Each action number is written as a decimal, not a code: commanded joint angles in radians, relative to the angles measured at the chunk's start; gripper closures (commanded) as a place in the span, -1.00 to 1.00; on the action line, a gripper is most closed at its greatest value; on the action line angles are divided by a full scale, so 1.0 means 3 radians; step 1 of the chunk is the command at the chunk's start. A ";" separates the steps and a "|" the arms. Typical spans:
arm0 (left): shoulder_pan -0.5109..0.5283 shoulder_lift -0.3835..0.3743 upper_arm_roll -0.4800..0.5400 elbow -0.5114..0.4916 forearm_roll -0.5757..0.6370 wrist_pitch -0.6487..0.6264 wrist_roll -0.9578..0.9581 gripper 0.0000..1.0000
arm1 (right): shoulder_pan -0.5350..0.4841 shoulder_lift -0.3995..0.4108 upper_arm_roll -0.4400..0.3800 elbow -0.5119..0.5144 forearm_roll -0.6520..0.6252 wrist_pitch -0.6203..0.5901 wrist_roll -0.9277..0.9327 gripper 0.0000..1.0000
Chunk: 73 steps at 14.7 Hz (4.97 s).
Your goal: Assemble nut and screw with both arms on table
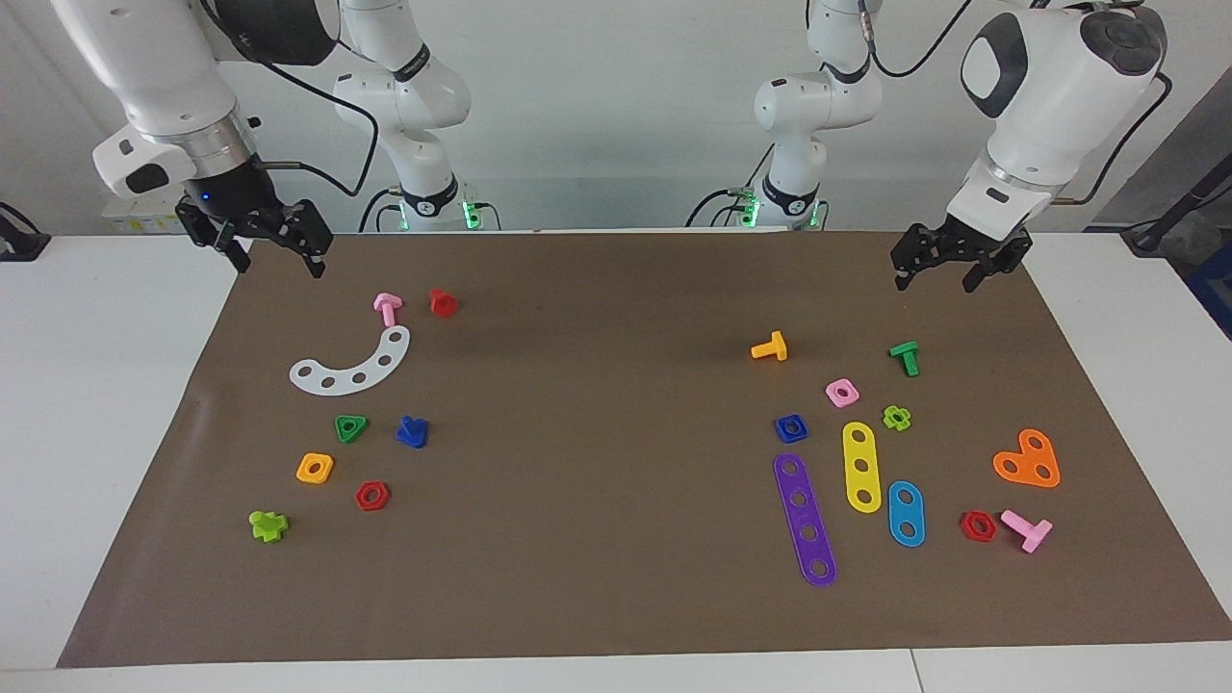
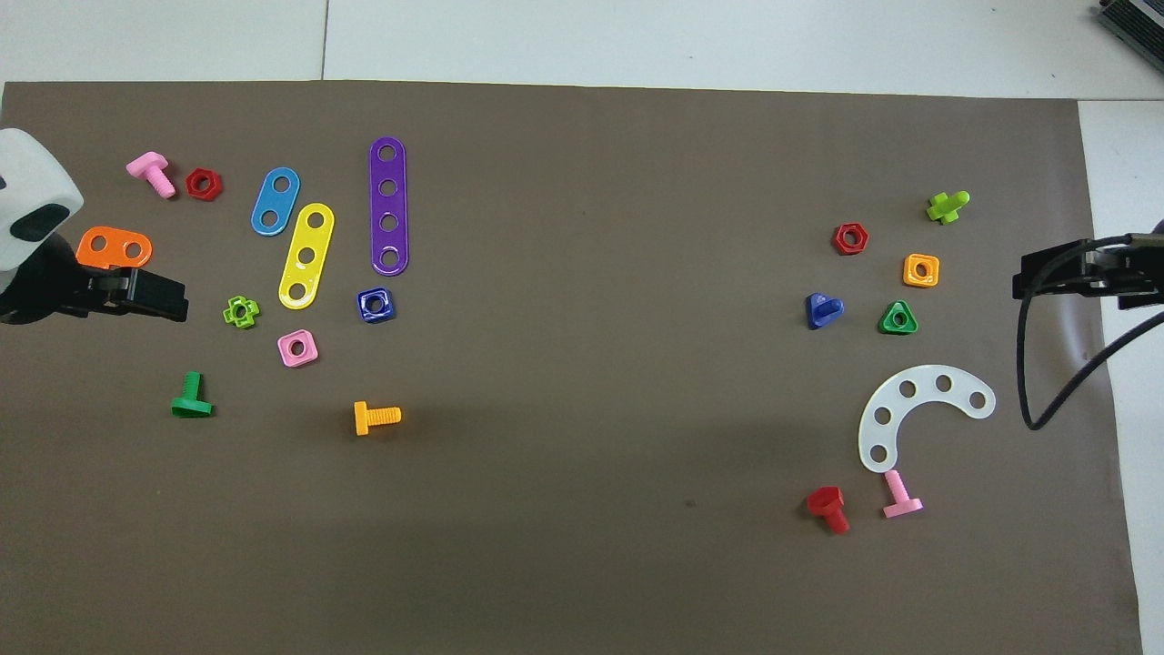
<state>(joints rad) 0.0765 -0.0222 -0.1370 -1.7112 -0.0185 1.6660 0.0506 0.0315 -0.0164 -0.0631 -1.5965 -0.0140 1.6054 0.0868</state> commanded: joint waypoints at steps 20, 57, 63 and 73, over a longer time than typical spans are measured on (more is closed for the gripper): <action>0.0052 -0.0100 -0.0029 -0.0110 0.0057 0.0056 0.0015 -1.00 | 0.0310 0.0729 0.0062 -0.1345 0.0047 0.2210 -0.0441 -1.00; 0.0052 -0.0100 -0.0029 -0.0110 0.0057 0.0061 0.0015 -1.00 | 0.0289 0.0940 0.0057 -0.1367 0.0256 0.2560 -0.0530 1.00; 0.0052 -0.0100 -0.0029 -0.0110 0.0057 0.0061 0.0015 -1.00 | 0.0620 0.0995 0.0067 -0.0366 0.0241 0.1650 0.0195 1.00; 0.0052 -0.0100 -0.0029 -0.0105 0.0057 0.0056 0.0010 -1.00 | 0.1760 0.1659 0.0067 0.0106 0.0139 0.1918 0.1923 1.00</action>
<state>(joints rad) 0.0766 -0.0222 -0.1370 -1.7111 -0.0185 1.6661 0.0506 0.5098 0.4086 -0.0392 -1.6182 0.0461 2.1372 0.5722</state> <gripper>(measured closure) 0.000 0.806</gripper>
